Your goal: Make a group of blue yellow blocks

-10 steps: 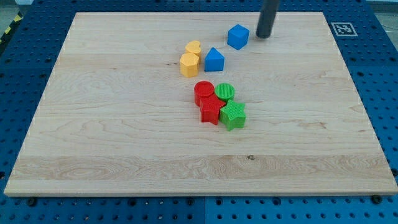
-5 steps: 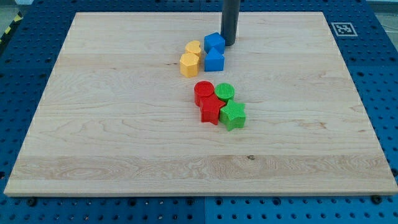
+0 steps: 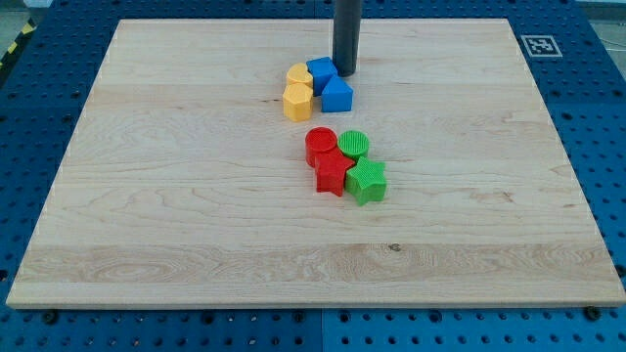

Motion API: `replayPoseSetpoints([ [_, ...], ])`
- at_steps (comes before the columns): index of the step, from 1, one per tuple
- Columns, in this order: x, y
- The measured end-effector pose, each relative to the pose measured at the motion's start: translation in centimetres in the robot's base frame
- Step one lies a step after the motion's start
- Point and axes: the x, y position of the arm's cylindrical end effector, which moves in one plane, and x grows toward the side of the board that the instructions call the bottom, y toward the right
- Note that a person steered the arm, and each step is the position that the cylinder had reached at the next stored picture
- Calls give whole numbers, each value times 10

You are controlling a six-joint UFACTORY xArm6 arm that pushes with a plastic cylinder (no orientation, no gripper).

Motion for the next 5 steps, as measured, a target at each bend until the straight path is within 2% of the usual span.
replayPoseSetpoints([
  [2,11,49],
  [3,29,51],
  [5,38,33],
])
